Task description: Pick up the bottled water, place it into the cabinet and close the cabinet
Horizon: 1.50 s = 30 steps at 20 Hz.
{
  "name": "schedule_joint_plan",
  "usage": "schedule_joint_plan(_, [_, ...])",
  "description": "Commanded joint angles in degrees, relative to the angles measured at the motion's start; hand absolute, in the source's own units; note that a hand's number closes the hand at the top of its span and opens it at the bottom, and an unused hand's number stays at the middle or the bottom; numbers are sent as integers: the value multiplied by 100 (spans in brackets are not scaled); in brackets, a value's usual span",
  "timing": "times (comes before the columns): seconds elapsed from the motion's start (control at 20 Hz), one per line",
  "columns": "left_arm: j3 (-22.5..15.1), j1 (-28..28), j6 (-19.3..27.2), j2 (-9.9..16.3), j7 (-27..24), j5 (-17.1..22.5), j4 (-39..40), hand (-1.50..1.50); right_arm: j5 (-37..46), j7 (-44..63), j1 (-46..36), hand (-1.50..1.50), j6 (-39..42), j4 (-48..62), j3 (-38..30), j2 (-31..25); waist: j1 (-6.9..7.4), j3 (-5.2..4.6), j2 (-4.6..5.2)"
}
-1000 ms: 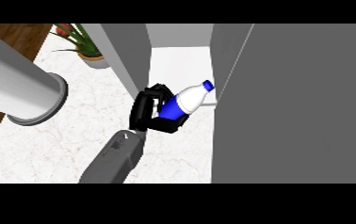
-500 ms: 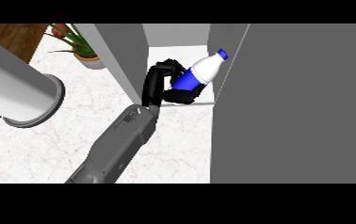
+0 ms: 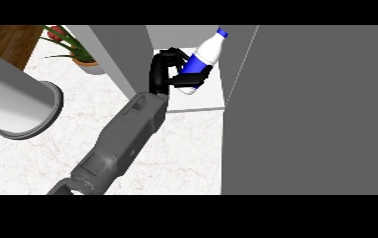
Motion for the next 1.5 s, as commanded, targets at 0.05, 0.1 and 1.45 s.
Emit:
schedule_joint_plan(0.05, [-48,-654,959,4,-13,-429,942,150,-382,137,-8,-150,71,-363,-40,4,-44,6,55])
schedule_joint_plan(0.1, [-153,-595,1059,88,-54,-566,1101,150,-372,21,37,-150,132,-205,-12,7,-32,9,30])
schedule_joint_plan(1.45, [587,-767,-601,-21,-1772,618,307,150,-293,339,202,-150,436,-819,-44,-15,68,-4,-50])
